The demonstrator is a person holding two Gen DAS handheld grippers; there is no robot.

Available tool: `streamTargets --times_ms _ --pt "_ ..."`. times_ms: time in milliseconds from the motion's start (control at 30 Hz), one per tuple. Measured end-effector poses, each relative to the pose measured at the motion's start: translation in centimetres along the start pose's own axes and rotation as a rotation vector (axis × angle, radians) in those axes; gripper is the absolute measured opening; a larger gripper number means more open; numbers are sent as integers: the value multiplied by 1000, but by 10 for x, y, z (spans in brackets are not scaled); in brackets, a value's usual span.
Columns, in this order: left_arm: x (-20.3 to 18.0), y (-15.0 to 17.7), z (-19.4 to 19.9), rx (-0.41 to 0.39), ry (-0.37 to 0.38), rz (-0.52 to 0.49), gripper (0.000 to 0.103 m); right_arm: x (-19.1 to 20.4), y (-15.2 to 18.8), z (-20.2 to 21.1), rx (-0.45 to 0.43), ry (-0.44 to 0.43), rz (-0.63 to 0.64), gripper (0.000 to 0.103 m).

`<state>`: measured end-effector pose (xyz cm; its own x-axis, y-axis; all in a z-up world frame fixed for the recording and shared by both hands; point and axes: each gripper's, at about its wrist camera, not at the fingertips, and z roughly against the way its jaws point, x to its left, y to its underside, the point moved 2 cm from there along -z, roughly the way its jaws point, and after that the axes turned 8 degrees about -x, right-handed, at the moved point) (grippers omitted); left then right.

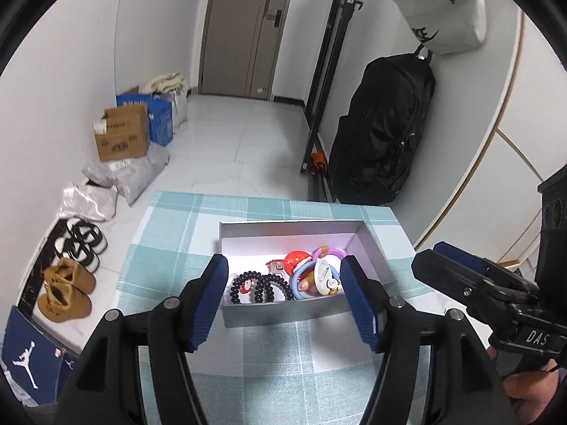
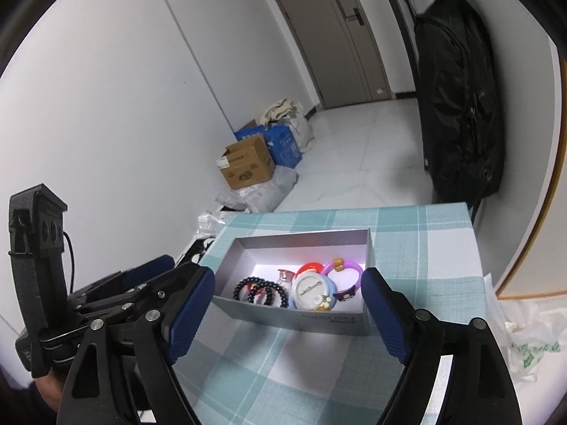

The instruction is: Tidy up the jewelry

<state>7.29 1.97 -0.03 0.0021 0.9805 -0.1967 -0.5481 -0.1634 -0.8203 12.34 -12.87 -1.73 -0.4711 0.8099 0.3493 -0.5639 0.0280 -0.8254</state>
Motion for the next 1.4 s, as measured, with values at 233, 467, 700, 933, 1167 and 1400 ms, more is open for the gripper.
streamTargets --times_ms 233,467,700,933,1167,1400 --pt "-1 1 27 -80 -16 -3 77 11 5 25 -47 -17 35 90" --pt "-1 8 39 -92 -22 9 79 21 11 46 -89 -24 64 94" --pt "2 11 39 -101 -48 19 80 26 10 57 -147 -19 98 100" --pt "1 12 43 -114 -51 12 81 26 13 56 -140 -11 108 102" --pt "-3 13 42 -110 -51 -2 81 24 13 52 -124 -16 99 103" --pt "-3 12 43 -108 -38 4 81 26 14 51 -115 -19 106 103"
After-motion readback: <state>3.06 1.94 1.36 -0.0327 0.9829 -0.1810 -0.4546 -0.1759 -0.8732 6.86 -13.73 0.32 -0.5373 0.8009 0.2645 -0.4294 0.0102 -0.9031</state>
